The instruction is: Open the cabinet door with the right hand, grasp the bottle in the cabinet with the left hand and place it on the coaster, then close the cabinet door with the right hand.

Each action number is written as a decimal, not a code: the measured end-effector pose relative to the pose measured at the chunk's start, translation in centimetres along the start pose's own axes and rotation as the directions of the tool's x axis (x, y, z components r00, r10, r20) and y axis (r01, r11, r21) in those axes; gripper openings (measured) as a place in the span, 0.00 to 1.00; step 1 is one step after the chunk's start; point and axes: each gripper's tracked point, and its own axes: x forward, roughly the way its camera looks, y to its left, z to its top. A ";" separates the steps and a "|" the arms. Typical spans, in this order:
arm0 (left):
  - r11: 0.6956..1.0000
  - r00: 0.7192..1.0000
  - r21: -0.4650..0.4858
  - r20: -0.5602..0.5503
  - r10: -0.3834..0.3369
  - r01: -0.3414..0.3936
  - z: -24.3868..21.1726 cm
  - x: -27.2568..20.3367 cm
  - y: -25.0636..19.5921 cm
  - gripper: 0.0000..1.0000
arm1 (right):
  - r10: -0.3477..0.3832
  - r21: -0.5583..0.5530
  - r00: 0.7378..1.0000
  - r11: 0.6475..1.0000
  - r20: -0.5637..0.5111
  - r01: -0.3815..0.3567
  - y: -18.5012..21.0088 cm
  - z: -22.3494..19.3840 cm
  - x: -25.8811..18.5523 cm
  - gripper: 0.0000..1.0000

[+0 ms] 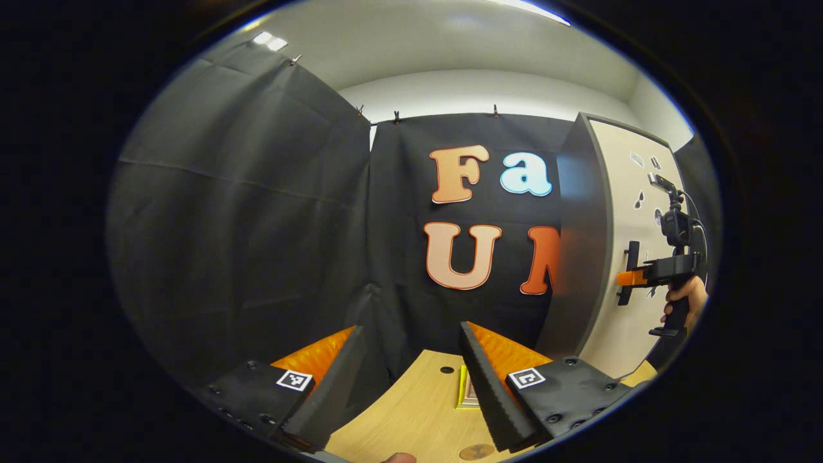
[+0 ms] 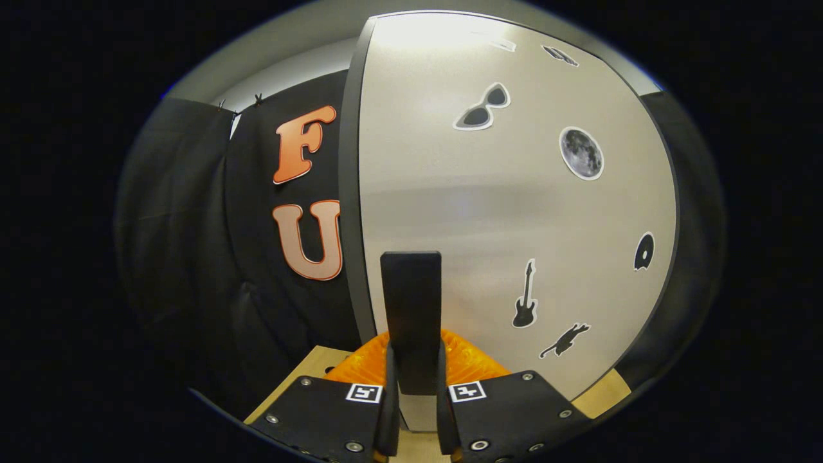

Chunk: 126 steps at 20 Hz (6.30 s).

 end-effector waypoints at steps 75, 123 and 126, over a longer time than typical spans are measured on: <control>0.755 0.737 0.009 -0.227 -0.637 0.655 -9.7 16.6 -61.8 0.84 | 0.188 0.047 0.953 0.978 0.237 -0.205 -9.9 -1.7 -18.9 0.18; 0.915 0.941 0.225 -0.125 -0.315 0.336 -20.8 -1.3 -29.4 0.84 | 0.100 -0.128 0.968 0.989 0.230 -0.072 -11.6 -0.2 -18.7 0.67; 0.913 0.937 0.227 -0.161 -0.309 0.340 -23.9 -2.0 -28.5 0.83 | 0.056 -0.041 0.972 0.998 0.227 -0.048 -11.7 -1.2 -17.8 0.69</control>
